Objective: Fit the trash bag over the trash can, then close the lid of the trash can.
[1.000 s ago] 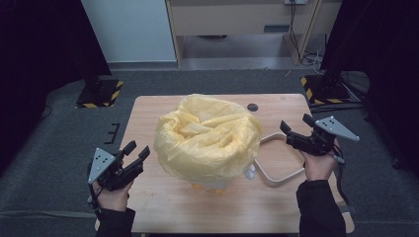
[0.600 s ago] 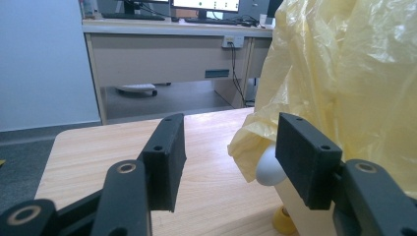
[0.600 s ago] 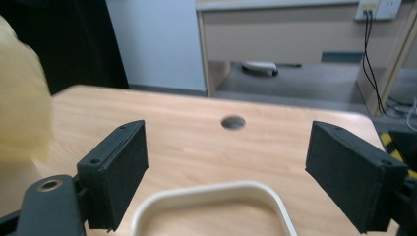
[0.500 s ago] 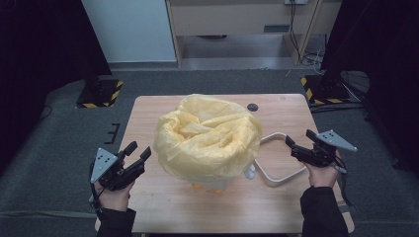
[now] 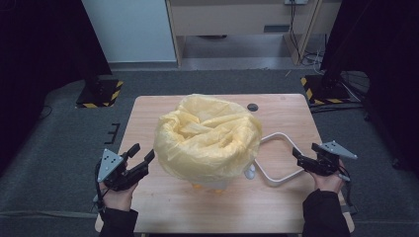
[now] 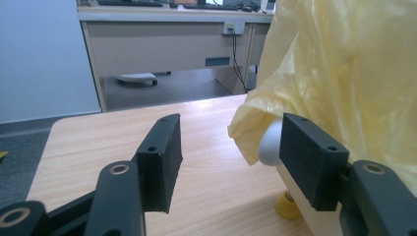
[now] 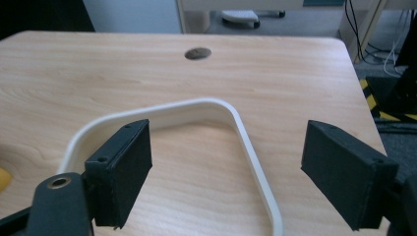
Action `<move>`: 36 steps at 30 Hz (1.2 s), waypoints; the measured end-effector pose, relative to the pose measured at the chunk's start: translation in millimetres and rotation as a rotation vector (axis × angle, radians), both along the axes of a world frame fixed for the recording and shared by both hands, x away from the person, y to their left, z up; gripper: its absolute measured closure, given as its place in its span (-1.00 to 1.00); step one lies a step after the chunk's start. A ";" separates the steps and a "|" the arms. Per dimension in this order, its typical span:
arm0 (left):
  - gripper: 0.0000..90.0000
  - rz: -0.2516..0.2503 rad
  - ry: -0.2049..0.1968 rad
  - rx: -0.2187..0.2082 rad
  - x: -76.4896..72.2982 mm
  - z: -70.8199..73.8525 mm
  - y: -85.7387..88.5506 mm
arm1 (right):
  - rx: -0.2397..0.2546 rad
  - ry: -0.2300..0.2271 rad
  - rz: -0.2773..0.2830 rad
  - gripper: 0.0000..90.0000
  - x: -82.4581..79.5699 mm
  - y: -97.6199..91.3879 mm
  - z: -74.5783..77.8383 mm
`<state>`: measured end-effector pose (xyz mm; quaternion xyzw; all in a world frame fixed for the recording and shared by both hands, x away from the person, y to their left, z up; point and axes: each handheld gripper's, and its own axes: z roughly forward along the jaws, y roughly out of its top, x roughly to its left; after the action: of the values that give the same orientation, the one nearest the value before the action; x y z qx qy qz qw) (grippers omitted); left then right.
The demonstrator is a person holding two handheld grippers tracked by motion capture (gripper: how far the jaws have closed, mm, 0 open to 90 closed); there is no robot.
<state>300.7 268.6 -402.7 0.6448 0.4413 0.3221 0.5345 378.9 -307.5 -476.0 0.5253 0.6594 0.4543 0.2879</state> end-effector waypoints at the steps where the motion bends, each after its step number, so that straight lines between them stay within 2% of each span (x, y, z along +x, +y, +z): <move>1: -0.09 -0.002 0.004 0.007 0.7 -1.7 -0.7 | -0.001 0.009 -0.002 -0.56 -0.3 -1.3 -1.9; 3: -0.11 0.001 0.009 0.027 1.2 -4.3 -1.8 | -0.019 0.034 -0.002 -0.54 -1.3 -5.0 -6.8; 8: -0.13 0.001 0.018 0.030 1.8 -7.8 -2.1 | -0.001 0.072 -0.001 -0.43 -3.9 -11.6 -17.1; 10: -0.13 0.002 0.022 0.032 1.9 -9.2 -2.1 | -0.015 0.092 0.000 -0.40 -3.4 -12.8 -20.8; 13: -0.13 0.000 0.026 0.035 1.9 -10.6 -2.1 | -0.010 0.118 -0.018 -0.35 -1.9 -14.9 -26.9; 16: -0.13 0.001 0.027 0.035 2.1 -10.7 -2.0 | -0.035 0.155 -0.028 -0.34 0.2 -14.9 -33.2; 20: -0.13 -0.001 0.028 0.041 2.4 -11.0 -3.2 | -0.029 0.160 -0.058 -0.28 3.1 -16.5 -38.4; 24: -0.13 -0.009 0.031 0.039 2.0 -12.2 -4.8 | -0.034 0.192 -0.057 -0.20 5.6 -15.5 -44.3; 33: -0.13 -0.010 0.031 0.036 3.5 -12.1 -2.1 | -0.061 0.247 -0.065 0.18 11.8 -7.3 -52.2; 35: -0.13 -0.008 0.029 0.034 3.0 -11.8 -1.8 | -0.072 0.279 -0.069 0.41 12.3 -5.7 -53.0; 36: -0.13 -0.009 0.028 0.034 3.0 -11.7 -1.7 | -0.071 0.283 -0.070 0.44 12.6 -6.0 -53.0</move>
<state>303.7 266.9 -414.4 0.6601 0.4406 0.3181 0.5186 391.4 -313.5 -529.0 0.5965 0.6902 0.3418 0.2260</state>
